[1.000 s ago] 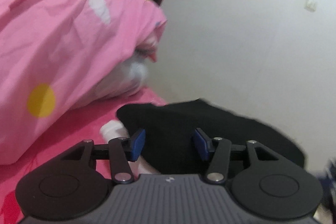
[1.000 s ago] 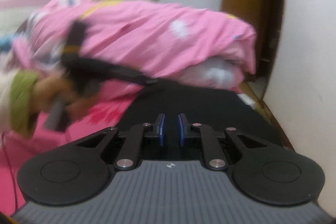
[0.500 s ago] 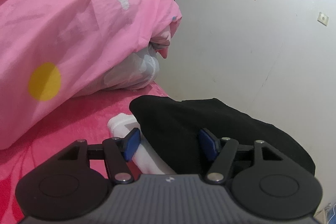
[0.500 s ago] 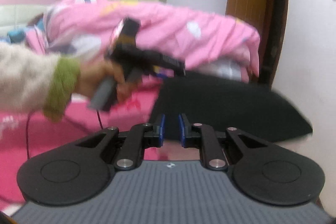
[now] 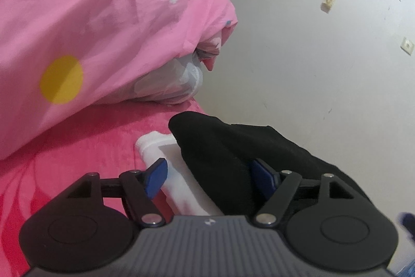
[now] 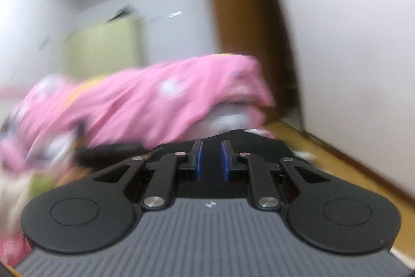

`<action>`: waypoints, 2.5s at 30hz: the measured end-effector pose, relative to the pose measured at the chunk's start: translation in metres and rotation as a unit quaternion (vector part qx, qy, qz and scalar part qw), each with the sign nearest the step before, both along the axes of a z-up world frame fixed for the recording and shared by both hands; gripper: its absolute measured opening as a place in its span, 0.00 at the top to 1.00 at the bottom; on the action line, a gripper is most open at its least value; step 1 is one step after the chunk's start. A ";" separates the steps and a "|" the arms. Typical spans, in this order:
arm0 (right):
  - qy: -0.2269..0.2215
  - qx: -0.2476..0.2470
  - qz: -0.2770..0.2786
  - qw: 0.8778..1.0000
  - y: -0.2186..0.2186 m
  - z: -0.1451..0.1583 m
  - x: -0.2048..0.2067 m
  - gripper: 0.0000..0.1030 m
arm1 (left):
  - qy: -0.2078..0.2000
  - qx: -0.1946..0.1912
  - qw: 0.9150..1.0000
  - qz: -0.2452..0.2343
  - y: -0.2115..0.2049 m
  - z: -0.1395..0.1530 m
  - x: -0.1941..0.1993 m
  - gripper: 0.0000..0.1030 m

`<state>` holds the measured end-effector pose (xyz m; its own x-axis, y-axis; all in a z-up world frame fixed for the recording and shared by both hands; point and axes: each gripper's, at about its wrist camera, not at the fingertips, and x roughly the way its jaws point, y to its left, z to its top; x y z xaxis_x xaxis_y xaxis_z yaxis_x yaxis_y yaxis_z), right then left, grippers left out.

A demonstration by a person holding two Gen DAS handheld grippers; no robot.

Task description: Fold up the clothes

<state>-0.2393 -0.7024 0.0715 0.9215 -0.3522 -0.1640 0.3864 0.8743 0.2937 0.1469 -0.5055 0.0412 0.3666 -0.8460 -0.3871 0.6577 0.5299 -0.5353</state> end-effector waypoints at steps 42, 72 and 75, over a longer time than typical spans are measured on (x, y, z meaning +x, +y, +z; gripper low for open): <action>0.108 0.004 -0.029 0.994 0.377 0.068 -0.176 0.01 | -0.154 0.098 0.983 -0.002 0.361 0.140 -0.394 0.00; 0.166 -0.079 -0.202 0.962 0.444 0.087 -0.178 0.01 | -0.174 0.182 0.966 0.066 0.357 0.124 -0.423 0.00; 0.162 -0.078 -0.202 0.963 0.444 0.088 -0.181 0.01 | -0.182 0.187 0.963 0.070 0.356 0.125 -0.428 0.00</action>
<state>-0.4205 -0.2585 0.1595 0.6131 -0.7150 -0.3361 0.7534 0.6571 -0.0235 -0.2812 -0.1499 0.1663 0.6356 -0.6050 -0.4796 0.6740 0.7378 -0.0374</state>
